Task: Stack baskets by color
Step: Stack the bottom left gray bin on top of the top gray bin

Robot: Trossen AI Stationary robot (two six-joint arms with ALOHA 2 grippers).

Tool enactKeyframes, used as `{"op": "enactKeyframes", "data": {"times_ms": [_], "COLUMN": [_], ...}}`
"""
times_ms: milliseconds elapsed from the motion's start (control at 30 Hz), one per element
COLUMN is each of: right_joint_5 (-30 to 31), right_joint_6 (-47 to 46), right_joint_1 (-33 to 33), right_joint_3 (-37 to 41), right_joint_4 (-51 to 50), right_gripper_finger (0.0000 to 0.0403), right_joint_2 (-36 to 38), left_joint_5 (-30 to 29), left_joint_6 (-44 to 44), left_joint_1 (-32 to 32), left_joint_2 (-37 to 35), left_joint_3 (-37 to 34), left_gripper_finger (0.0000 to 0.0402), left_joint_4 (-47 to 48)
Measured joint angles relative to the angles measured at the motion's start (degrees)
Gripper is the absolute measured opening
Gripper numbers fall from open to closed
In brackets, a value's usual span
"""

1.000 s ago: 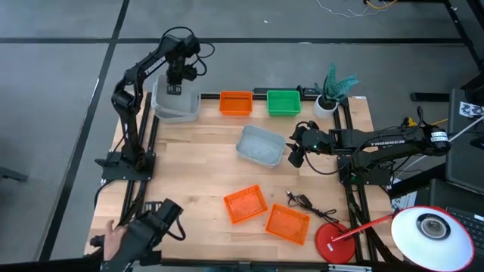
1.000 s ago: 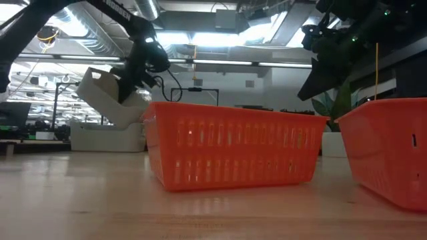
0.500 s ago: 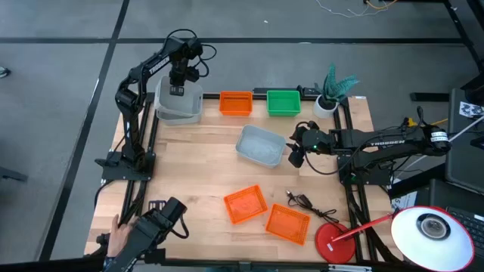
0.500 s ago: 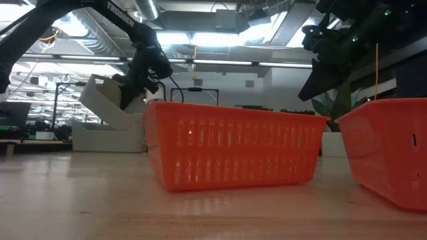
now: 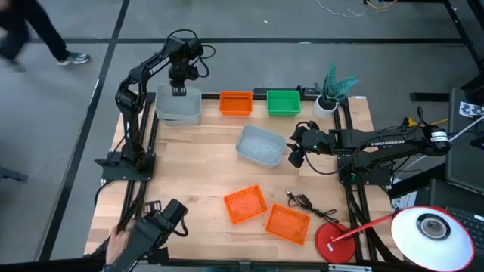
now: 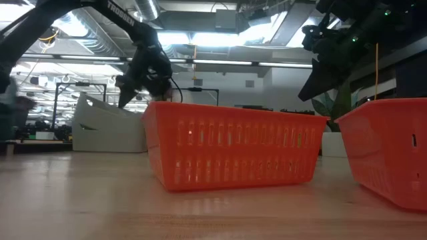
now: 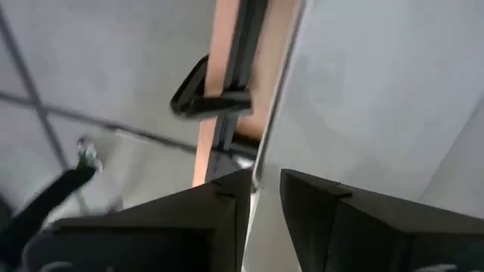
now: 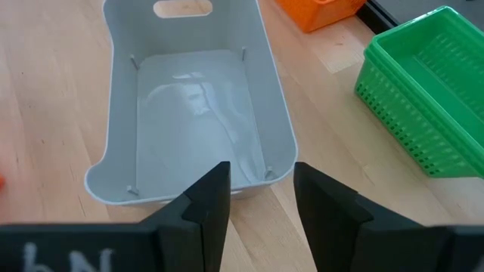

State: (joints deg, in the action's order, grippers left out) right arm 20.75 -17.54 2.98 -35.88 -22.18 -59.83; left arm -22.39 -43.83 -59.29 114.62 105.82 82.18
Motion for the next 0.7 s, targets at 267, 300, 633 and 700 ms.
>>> {"op": "enactKeyframes", "data": {"times_ms": [267, 300, 633, 700], "right_joint_5": [0.0, -0.01, -0.02, -0.03], "right_joint_6": [0.02, 0.02, 0.04, 0.04], "right_joint_1": [0.0, 0.0, 0.0, -0.02], "right_joint_3": [0.0, 0.0, 0.0, 0.0], "right_joint_4": [-0.48, -0.48, -0.48, -0.48], "right_gripper_finger": [0.0147, 0.0147, 0.0147, 0.0147], "right_joint_2": [0.02, 0.01, 0.0, 0.02], "left_joint_5": [-8.52, -10.19, -18.91, -22.75], "left_joint_6": [14.63, 18.29, 38.29, 41.83], "left_joint_1": [2.94, 3.47, 3.47, 3.04], "left_joint_2": [-4.68, -5.3, -6.03, -6.03], "left_joint_3": [0.0, 0.01, -3.45, -4.29], "left_gripper_finger": [0.0068, 0.0068, 0.0058, 0.0057], "left_joint_4": [3.51, 4.58, 7.86, 7.91]}}
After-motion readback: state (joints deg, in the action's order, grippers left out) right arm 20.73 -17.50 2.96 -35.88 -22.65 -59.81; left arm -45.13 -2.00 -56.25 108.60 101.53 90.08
